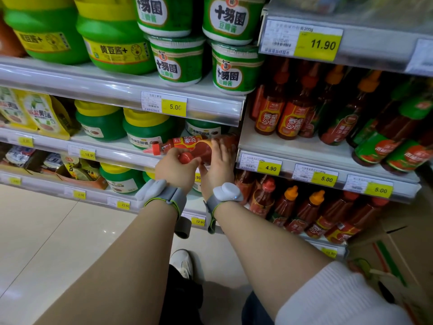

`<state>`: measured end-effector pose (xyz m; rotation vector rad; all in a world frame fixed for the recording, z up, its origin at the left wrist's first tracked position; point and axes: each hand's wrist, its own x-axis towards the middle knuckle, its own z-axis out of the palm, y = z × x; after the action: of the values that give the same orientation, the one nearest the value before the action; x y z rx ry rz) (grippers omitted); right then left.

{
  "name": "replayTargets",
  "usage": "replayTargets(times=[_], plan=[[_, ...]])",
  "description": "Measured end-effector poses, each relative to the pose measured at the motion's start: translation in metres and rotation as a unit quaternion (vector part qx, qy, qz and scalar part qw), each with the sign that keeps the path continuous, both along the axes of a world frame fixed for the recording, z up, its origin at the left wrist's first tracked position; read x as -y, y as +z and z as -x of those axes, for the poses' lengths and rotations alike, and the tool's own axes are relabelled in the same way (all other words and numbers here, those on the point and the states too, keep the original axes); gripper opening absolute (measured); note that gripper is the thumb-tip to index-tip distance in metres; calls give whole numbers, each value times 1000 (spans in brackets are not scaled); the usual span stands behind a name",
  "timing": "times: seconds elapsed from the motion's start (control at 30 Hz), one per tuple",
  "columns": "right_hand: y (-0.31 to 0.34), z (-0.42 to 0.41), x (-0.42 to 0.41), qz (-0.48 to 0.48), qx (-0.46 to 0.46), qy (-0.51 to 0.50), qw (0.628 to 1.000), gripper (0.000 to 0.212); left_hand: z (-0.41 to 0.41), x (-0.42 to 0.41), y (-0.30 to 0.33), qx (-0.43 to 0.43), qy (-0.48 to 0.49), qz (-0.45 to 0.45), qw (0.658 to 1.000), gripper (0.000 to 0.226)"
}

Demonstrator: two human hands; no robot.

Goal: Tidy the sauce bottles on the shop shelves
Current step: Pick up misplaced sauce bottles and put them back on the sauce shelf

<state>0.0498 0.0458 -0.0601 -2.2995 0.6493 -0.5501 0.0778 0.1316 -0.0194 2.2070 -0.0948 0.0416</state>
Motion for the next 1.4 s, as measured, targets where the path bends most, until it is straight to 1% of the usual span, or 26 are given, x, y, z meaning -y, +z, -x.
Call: replayTargets(times=[0.13, 0.3, 0.43, 0.53, 0.73, 0.87, 1.07, 1.2, 1.33, 1.4], plan=[[9, 10, 0, -12, 25, -3, 1000, 66, 9, 1, 9, 36, 7, 1, 999, 33], [17, 17, 4, -14, 31, -4, 999, 68, 17, 4, 20, 97, -6, 21, 995, 33], [21, 22, 5, -30, 51, -7, 998, 67, 22, 7, 25, 129, -5, 24, 991, 35], [24, 24, 5, -36, 69, -9, 997, 65, 24, 7, 28, 146, -15, 43, 988, 34], [29, 27, 4, -38, 75, -15, 996, 63, 23, 5, 33, 152, -53, 102, 982, 36], [32, 29, 6, -44, 78, -10, 996, 60, 24, 5, 34, 172, -72, 140, 972, 38], [47, 40, 11, -47, 92, -30, 994, 44, 25, 8, 42, 197, -85, 157, 964, 38], [60, 50, 17, -33, 103, -21, 994, 40, 24, 8, 46, 200, -101, 168, 960, 35], [65, 56, 20, -27, 78, -6, 997, 43, 24, 8, 51, 193, -126, 182, 956, 26], [66, 58, 22, -37, 66, 8, 997, 44, 24, 8, 52, 169, -140, 197, 955, 24]])
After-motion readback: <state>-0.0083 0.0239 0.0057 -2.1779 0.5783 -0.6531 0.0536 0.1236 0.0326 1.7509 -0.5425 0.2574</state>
